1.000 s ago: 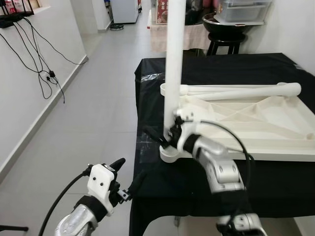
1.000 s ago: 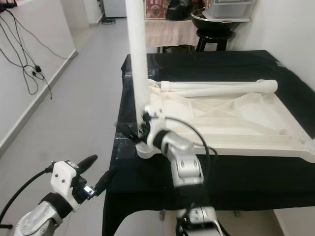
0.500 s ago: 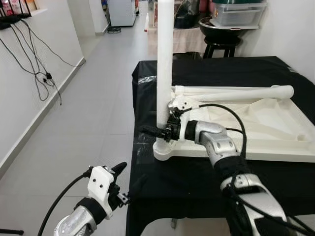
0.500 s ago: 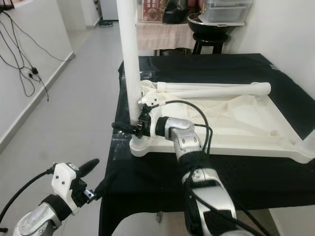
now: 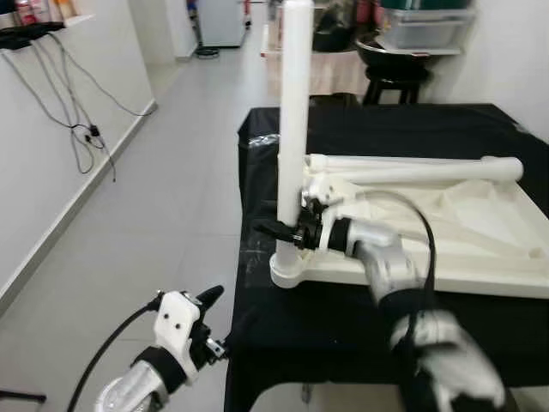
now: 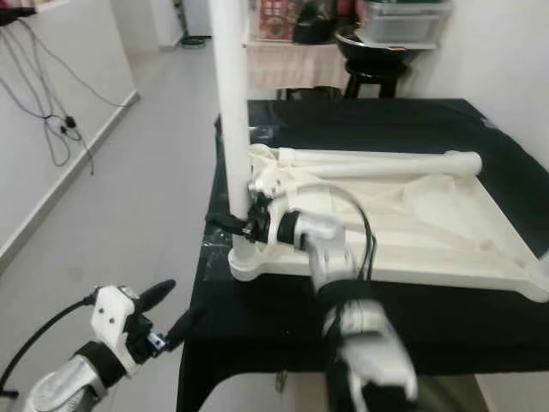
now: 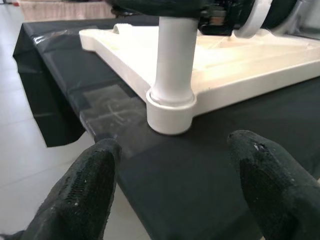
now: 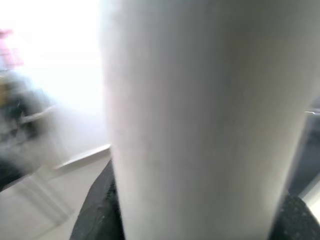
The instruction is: Building children table
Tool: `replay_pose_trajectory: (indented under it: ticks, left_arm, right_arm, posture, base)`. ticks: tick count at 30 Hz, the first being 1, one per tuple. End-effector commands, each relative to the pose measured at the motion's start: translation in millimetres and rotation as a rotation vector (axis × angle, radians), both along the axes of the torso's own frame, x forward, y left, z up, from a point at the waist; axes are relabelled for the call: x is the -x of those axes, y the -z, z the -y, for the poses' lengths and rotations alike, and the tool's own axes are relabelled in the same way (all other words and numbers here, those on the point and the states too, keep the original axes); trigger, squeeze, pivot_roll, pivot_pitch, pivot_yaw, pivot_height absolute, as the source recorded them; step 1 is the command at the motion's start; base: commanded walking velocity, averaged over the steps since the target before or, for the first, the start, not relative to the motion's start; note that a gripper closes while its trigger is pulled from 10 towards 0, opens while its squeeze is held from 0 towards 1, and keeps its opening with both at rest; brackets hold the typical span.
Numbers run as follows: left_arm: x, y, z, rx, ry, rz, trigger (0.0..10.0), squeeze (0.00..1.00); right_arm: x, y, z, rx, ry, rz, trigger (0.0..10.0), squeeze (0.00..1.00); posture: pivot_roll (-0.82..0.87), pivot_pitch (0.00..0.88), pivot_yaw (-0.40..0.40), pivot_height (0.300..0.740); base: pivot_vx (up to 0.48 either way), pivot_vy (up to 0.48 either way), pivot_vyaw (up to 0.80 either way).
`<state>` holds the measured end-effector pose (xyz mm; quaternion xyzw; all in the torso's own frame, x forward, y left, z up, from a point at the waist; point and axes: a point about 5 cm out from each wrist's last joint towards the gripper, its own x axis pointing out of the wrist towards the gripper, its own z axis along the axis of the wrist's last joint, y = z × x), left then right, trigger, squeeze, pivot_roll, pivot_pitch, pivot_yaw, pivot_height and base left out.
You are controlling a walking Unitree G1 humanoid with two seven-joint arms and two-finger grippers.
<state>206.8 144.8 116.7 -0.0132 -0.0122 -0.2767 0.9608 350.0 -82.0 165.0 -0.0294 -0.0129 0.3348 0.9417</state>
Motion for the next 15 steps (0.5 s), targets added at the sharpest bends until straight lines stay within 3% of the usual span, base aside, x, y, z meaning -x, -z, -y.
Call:
replay_pose_trajectory:
  ticks: [1, 2, 3, 4, 5, 10, 11, 12, 13, 15]
  left_arm:
    - [2.0, -1, -1.9, -0.002, 0.002, -0.003, 10.0, 0.0]
    - [2.3, -2, -2.9, -0.002, 0.0, -0.003, 10.0, 0.0]
    - [1.5, -2, -4.7, -0.003, -0.003, -0.003, 10.0, 0.0]
    - [1.5, -2, -4.7, -0.003, -0.003, -0.003, 10.0, 0.0]
    - [-1.0, -2, -5.9, -0.005, -0.007, -0.002, 10.0, 0.0]
    - [-5.2, -2, -6.0, -0.01, -0.012, 0.002, 10.0, 0.0]
    - [-6.1, -2, -6.7, -0.009, -0.024, 0.005, 10.0, 0.0]
    - [-6.8, -2, -7.1, -0.008, -0.032, 0.008, 10.0, 0.0]
    - [-7.6, -2, -7.3, -0.008, -0.037, 0.009, 10.0, 0.0]
    - [-7.6, -2, -7.3, -0.008, -0.037, 0.009, 10.0, 0.0]
  right_arm:
    - [0.5, 24, 27.3, 0.077, 0.308, -0.11, 0.0, 0.0]
    - [21.1, 33, 31.2, 0.066, 0.415, -0.16, 0.0, 0.0]
    - [45.5, 40, 22.1, 0.09, 0.348, -0.164, 0.0, 0.0]
    - [45.5, 40, 22.1, 0.09, 0.348, -0.164, 0.0, 0.0]
    - [63.0, 40, 12.5, 0.108, 0.227, -0.147, 0.0, 0.0]
    - [44.3, 37, 13.2, 0.1, 0.234, -0.129, 0.0, 0.0]
    - [41.0, 36, 7.9, 0.105, 0.201, -0.148, 10.0, 0.0]
    - [38.7, 36, 4.5, 0.11, 0.176, -0.161, 10.0, 0.0]
    - [37.9, 30, 1.0, 0.108, 0.157, -0.151, 10.0, 0.12]
    - [37.9, 30, 1.0, 0.108, 0.157, -0.151, 10.0, 0.12]
  posture:
    - [0.0, 0.07, -0.009, 0.74]
    - [-0.01, 0.078, -0.006, 0.74]
    - [-0.04, 0.085, 0.019, 0.74]
    - [-0.04, 0.085, 0.019, 0.74]
    - [-0.03, 0.073, 0.011, 0.74]
    - [-0.02, 0.057, 0.009, 0.74]
    - [-0.02, 0.052, 0.012, 0.74]
    - [-0.02, 0.051, 0.012, 0.74]
    - [-0.02, 0.046, 0.011, 0.74]
    - [-0.02, 0.046, 0.011, 0.74]
  base:
    - [0.0, 0.0, 0.0]
    - [0.0, 0.0, 0.0]
    - [0.0, 0.0, 0.0]
    - [0.0, 0.0, 0.0]
    - [0.0, 0.0, 0.0]
    - [0.0, 0.0, 0.0]
    - [0.0, 0.0, 0.0]
    - [0.0, 0.0, 0.0]
    - [0.0, 0.0, 0.0]
    - [0.0, 0.0, 0.0]
